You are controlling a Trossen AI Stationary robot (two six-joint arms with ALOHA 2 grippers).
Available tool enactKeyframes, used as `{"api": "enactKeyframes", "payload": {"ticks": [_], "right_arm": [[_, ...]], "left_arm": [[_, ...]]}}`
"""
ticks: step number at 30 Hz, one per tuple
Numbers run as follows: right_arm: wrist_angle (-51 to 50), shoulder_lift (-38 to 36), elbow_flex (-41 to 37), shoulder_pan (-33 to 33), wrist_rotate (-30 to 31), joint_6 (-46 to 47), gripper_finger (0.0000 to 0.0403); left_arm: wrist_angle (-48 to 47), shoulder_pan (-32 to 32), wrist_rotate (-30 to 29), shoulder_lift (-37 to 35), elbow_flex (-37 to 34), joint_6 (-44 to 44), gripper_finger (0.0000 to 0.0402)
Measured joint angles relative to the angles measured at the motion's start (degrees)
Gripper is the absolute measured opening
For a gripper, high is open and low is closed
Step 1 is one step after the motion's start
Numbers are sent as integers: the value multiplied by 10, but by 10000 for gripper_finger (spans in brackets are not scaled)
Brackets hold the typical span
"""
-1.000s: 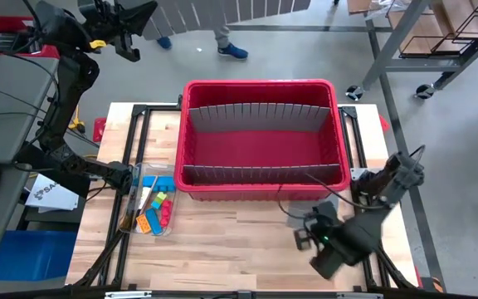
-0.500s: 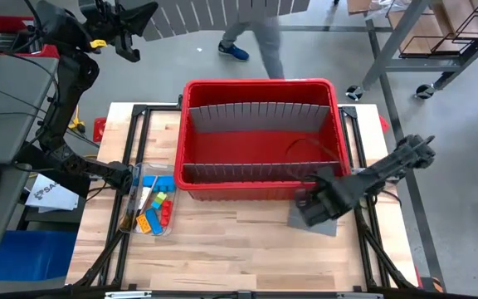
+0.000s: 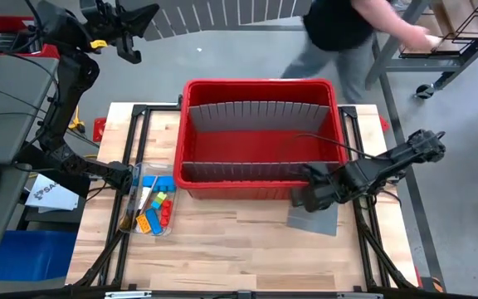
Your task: Sort Items/Unsort Items
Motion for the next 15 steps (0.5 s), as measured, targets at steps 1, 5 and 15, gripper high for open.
{"api": "enactKeyframes", "payload": {"ticks": [1, 5, 15], "right_arm": [[53, -2, 0, 2, 11, -24, 0], [250, 1, 1, -24, 14, -159, 0], [650, 99, 7, -208, -82, -449, 0]], "left_arm": [[-1, 0, 0, 0, 0, 0, 0], [0, 0, -2, 0, 0, 0, 0], [26, 0, -5, 0, 0, -1, 1]]}}
